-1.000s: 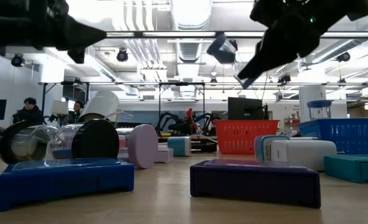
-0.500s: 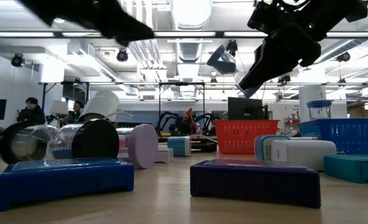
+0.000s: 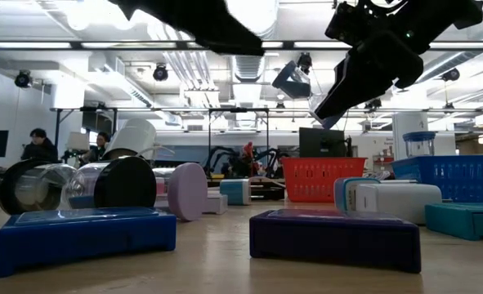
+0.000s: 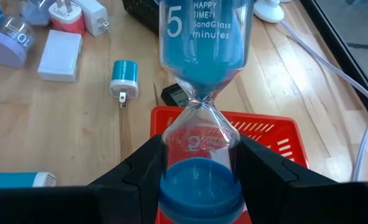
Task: Pick & Place Office items
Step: Put the light blue hourglass into the blue bin
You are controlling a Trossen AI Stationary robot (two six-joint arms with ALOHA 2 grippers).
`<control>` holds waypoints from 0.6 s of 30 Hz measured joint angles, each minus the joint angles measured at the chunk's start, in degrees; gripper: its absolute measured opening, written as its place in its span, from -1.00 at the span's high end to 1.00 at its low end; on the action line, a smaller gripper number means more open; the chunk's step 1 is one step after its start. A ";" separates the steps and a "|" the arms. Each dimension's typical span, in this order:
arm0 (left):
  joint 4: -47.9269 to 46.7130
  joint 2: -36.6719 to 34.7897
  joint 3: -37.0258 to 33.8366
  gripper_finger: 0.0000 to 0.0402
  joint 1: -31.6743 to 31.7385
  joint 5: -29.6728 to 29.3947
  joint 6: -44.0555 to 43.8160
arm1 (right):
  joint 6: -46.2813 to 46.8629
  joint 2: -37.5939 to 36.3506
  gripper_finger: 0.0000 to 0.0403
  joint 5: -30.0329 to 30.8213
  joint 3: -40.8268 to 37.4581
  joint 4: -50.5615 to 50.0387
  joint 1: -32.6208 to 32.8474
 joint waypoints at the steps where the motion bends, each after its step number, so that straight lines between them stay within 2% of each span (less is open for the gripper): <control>1: -1.18 0.75 1.17 -0.63 0.00 0.51 0.01 | 0.00 0.00 0.22 0.00 0.00 0.02 0.00; 10: -9.05 7.41 9.25 -0.65 -0.37 1.49 1.72 | -0.04 0.00 0.22 0.00 1.20 -0.80 0.00; 18: -9.49 9.50 10.64 -0.66 -0.64 3.59 2.37 | 0.29 0.00 0.22 0.41 1.26 -0.88 0.00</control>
